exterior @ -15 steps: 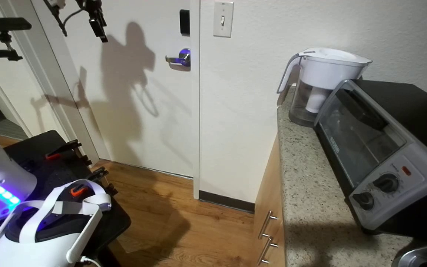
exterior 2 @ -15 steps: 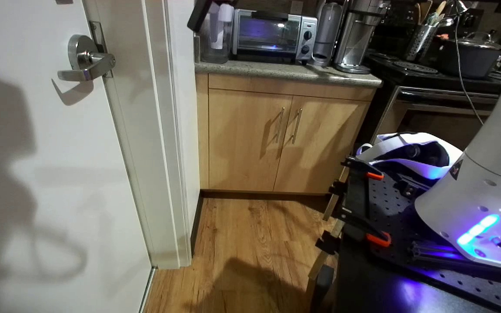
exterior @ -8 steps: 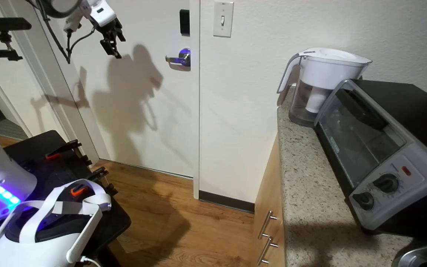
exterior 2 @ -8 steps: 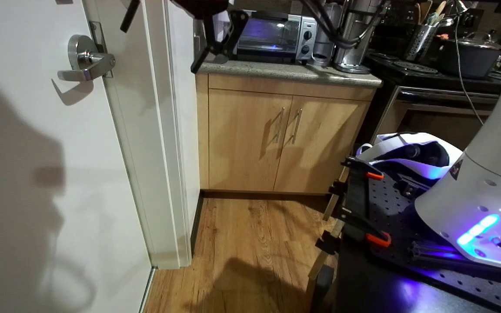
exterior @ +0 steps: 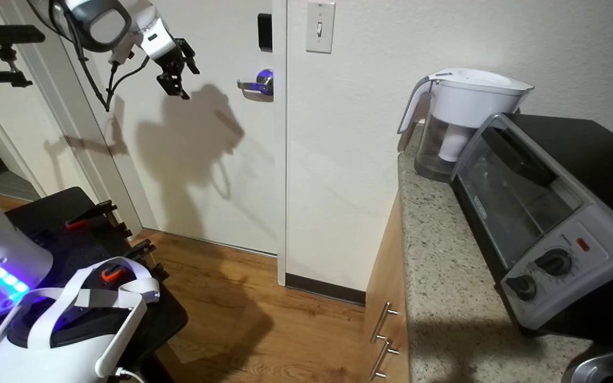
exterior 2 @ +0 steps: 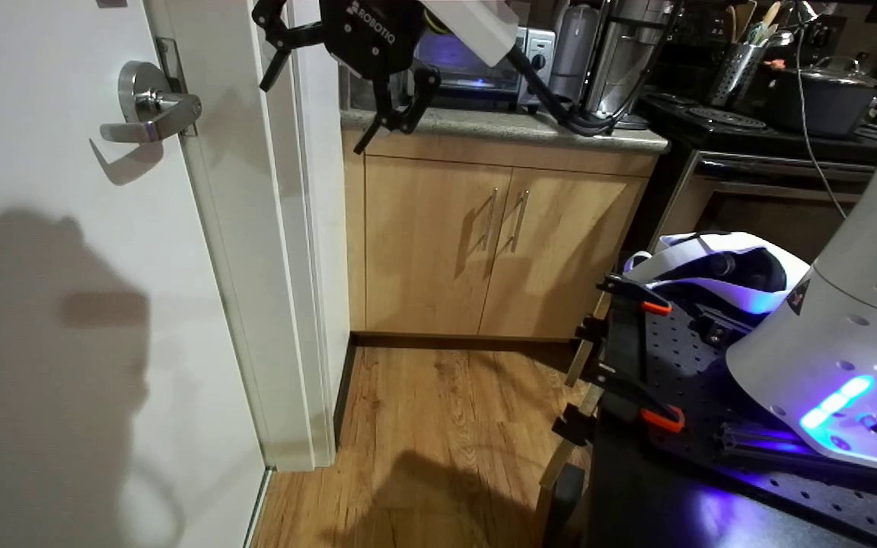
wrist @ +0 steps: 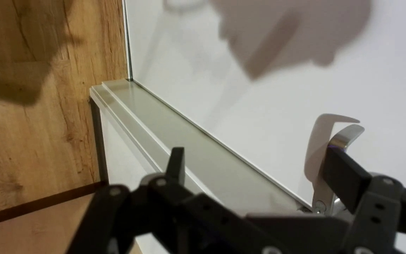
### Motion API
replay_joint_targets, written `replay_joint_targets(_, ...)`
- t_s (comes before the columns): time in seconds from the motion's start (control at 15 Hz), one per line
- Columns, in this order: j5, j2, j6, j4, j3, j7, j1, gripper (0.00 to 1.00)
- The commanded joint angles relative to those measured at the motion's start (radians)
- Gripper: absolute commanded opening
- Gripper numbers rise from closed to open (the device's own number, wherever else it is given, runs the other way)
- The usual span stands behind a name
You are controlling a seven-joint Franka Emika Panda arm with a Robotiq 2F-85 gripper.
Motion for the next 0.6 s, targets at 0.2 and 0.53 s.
replay_joint_targets(0.2, -0.115, 0.002, 0.05, -0.012, 0.047, 0.088, -0.094, 1.0)
replay_joint_targets(0.53, -0.236, 0.012, 0.074, 0.055, 0.094, 0.193, -0.233, 1.0)
